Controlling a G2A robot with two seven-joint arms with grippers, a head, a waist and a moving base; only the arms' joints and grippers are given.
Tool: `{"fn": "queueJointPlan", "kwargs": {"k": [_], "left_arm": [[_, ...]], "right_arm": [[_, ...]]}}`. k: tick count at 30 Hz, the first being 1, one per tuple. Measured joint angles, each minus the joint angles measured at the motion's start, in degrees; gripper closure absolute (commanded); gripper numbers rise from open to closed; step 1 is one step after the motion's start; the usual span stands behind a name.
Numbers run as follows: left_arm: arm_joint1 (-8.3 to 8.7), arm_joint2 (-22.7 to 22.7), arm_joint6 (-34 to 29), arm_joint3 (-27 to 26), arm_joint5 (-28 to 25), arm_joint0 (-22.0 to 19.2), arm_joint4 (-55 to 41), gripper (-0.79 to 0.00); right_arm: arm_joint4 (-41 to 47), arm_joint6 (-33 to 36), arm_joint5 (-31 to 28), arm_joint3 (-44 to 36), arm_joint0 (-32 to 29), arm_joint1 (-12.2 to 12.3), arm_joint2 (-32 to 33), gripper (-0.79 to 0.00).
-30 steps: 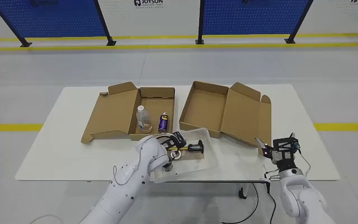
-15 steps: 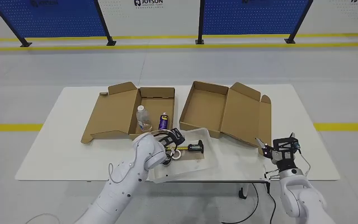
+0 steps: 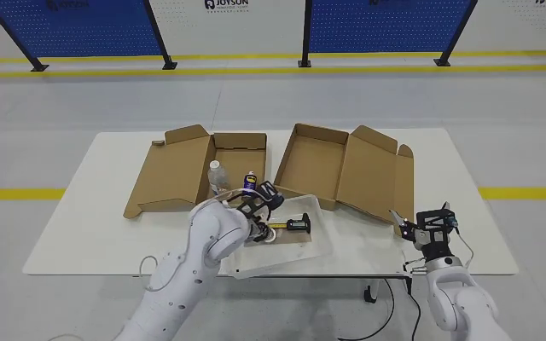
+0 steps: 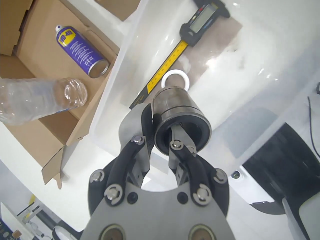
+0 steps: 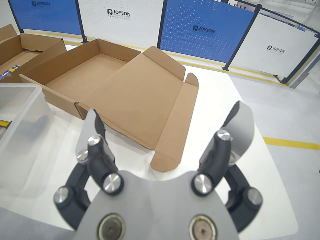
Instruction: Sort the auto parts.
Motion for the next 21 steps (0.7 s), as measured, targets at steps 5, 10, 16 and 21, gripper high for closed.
{"fn": "queueJointPlan", "kwargs": {"k": [5, 10, 16, 21], "left_arm": [[0.65, -2.3, -2.6, -4.4, -1.6, 0.6, -5.2, 0.000], [1.75, -2.0, -3.1, -6.7, -1.3, 1.1, -7.2, 0.000], [3.33, -1.2, -3.4, -6.4, -1.0, 0.8, -8.8, 0.000], [4.31, -1.0, -3.7, -6.4, -0.7, 0.4, -10.5, 0.000]], "right_arm": [[0.0, 0.0, 0.0, 0.0, 0.0, 0.0, 0.0, -0.785], [0.0, 0.0, 0.0, 0.0, 0.0, 0.0, 0.0, -0.785], [0.0, 0.0, 0.0, 0.0, 0.0, 0.0, 0.0, -0.785], [0.0, 0.0, 0.0, 0.0, 0.0, 0.0, 0.0, -0.785]]}}
